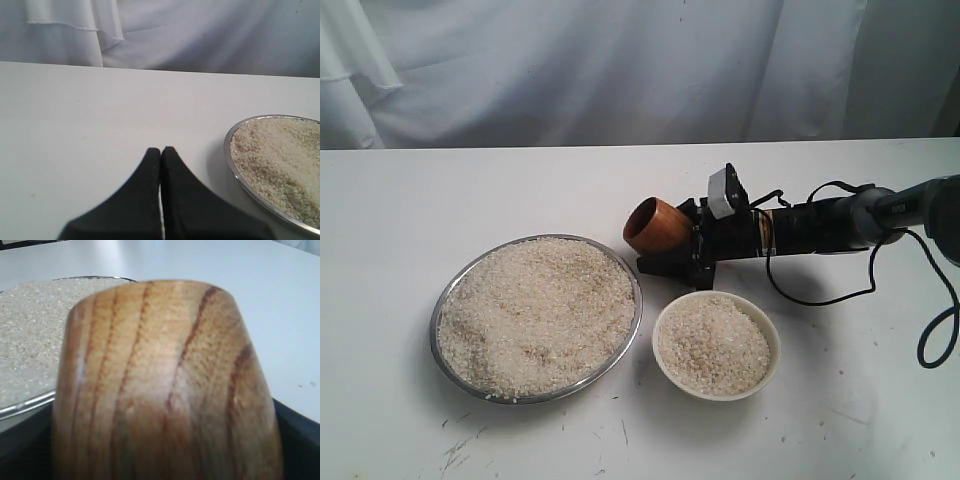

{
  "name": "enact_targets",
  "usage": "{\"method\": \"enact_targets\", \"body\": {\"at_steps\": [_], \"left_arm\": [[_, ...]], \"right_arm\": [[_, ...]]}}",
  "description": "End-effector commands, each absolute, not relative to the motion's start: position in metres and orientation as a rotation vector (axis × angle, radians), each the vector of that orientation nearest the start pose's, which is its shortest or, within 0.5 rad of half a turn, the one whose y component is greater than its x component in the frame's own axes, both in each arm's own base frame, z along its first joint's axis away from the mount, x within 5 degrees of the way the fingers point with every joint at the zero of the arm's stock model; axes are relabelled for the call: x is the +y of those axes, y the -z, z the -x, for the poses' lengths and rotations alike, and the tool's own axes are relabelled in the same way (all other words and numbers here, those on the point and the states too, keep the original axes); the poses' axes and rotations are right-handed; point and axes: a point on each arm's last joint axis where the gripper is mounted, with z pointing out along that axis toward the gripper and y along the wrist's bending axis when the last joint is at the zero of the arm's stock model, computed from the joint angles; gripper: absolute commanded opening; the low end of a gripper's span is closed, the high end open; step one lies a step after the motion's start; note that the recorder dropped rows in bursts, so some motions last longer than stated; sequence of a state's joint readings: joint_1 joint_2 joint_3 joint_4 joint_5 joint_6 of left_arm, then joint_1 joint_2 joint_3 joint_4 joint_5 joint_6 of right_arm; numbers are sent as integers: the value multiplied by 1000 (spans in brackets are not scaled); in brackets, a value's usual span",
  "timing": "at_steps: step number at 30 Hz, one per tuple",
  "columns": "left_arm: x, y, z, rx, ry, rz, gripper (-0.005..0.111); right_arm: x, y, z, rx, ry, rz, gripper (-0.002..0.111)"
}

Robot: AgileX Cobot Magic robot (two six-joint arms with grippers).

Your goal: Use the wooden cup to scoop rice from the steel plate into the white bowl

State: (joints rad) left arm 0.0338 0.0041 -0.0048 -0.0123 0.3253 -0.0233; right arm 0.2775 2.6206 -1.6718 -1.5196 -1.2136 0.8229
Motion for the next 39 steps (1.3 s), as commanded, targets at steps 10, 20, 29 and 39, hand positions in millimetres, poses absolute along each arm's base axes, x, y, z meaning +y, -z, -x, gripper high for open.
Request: {"method": "enact_targets", "body": {"at_steps": [10,20,29,39], "left_arm": [[1,-184,-54,1801,6,57,0],[1,-184,-54,1801,6,57,0],[1,-184,-54,1801,6,57,0],[1,-184,-54,1801,6,57,0]], "right_arm": [[208,-43,-435,1310,-1027,1323,0],[212,-45,-436,1282,-1004,1291,0],[227,-43,-426,1257,-1030,1363,0],[230,-41,-422,1274,-1059,1388,0]]}}
